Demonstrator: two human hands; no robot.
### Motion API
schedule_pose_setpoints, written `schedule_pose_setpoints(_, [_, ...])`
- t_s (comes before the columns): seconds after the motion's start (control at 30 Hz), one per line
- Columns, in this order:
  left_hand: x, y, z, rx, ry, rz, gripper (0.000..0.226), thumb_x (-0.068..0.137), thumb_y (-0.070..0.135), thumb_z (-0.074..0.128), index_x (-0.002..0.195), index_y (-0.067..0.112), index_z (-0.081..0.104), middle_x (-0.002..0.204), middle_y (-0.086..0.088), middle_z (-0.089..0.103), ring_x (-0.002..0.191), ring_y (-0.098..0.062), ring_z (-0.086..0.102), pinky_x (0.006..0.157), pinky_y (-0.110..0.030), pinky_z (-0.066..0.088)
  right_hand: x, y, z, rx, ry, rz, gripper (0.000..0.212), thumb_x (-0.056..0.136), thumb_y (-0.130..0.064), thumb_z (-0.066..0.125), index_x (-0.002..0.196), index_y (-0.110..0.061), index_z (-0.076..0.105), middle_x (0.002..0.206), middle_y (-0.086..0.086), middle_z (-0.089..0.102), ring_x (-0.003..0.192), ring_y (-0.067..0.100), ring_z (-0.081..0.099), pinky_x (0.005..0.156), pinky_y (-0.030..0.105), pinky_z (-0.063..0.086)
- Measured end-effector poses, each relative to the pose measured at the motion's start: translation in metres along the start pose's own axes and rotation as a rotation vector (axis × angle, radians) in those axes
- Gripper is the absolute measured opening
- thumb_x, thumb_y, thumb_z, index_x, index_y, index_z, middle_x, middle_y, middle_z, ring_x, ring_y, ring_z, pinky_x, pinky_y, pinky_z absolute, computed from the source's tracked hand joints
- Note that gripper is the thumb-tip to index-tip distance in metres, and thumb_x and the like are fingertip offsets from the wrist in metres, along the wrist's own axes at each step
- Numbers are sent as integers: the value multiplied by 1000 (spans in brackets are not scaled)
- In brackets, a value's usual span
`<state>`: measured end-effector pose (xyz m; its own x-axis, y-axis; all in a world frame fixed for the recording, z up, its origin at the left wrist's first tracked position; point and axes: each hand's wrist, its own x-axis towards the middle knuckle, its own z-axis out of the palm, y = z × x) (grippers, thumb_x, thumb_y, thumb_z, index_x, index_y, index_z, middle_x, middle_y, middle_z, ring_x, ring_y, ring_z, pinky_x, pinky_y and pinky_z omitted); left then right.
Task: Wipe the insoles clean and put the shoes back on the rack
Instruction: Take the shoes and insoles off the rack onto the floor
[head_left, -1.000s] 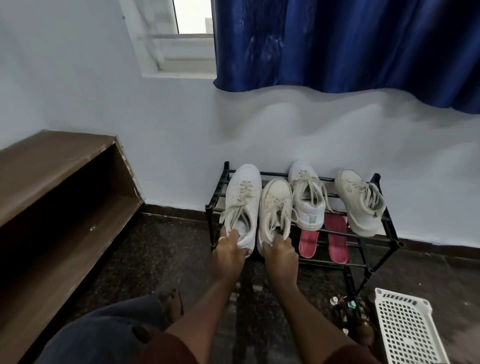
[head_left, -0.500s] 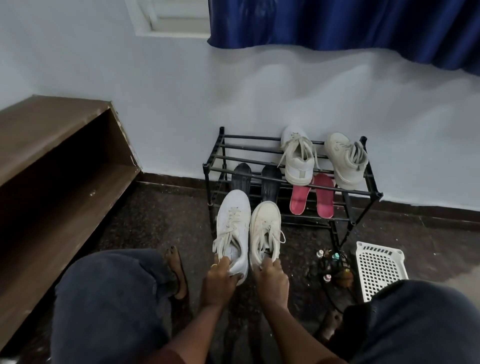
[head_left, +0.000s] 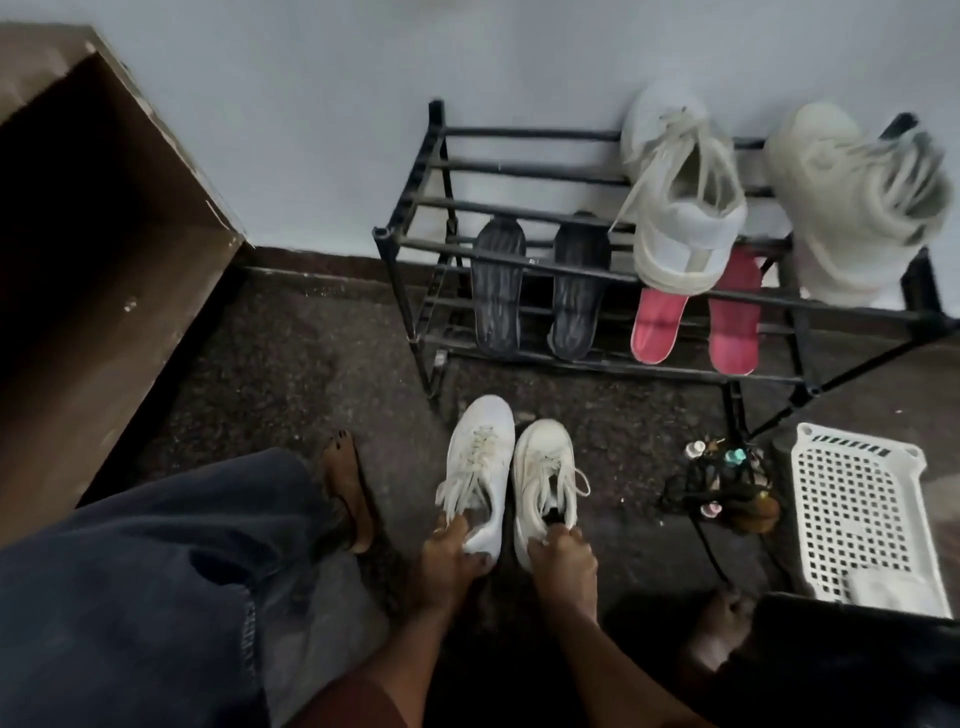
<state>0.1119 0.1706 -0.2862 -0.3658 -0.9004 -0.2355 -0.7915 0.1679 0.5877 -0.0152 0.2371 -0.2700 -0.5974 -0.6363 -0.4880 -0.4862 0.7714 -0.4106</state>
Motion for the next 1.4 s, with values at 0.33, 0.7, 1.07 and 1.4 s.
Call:
schedule_pose_setpoints(0.33, [80,-13,39,215,-59,79,33,48,7,92,69,-2,68,58,-17,62,47,-30,62,39,-27,44,87,-11,21,-45,-3,18,30,96,-21,43,113,0,55,123,22,50,97,35,61,82,36,46])
schedule_pose_setpoints(0.7, [108,-22,57,28,-74,-267,29,91,11,56,114,-5,52,105,-27,59,94,-39,59,79,-42,46,117,-13,45,6,-61,19,34,96,-17,36,127,-2,43,124,22,47,108,34,50,79,32,38])
schedule_pose_setpoints(1.07, [94,136,-3,-153,315,171,43,90,6,53,133,4,45,140,-17,45,129,-35,43,104,-47,38,65,-39,-99,132,852,-210,6,75,-9,72,75,-8,66,68,13,63,58,32,60,46,32,46])
schedule_pose_setpoints(1.4, [137,324,-76,-240,105,410,87,67,46,81,139,37,32,148,-20,15,130,-40,34,95,-44,43,85,-28,-312,286,1111,69,56,77,-22,71,126,-23,44,144,22,20,128,41,26,108,55,21])
